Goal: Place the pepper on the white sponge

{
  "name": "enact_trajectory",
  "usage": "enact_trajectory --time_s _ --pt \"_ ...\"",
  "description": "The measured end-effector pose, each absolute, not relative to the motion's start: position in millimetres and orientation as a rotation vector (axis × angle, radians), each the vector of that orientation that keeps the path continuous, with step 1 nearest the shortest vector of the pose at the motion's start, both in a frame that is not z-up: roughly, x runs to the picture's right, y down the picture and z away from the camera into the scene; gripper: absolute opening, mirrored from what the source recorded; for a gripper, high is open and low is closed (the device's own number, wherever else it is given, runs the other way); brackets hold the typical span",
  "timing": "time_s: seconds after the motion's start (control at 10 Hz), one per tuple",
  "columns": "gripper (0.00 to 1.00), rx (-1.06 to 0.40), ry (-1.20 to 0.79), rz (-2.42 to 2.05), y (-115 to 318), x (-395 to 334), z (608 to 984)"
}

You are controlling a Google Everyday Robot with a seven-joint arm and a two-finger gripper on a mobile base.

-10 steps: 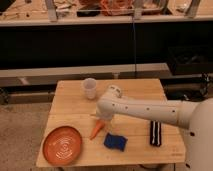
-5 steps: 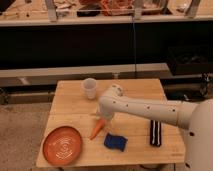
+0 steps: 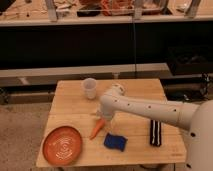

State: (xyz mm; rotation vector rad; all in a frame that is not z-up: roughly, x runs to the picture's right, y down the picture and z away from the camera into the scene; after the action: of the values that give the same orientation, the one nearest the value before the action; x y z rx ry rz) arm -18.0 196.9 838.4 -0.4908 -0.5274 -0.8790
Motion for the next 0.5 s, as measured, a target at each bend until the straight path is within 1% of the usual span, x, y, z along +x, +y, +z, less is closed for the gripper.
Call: enact_trajectory --time_s 0.5 --pt "0.80 -0.512 -0.546 -0.835 204.6 -19.8 834.0"
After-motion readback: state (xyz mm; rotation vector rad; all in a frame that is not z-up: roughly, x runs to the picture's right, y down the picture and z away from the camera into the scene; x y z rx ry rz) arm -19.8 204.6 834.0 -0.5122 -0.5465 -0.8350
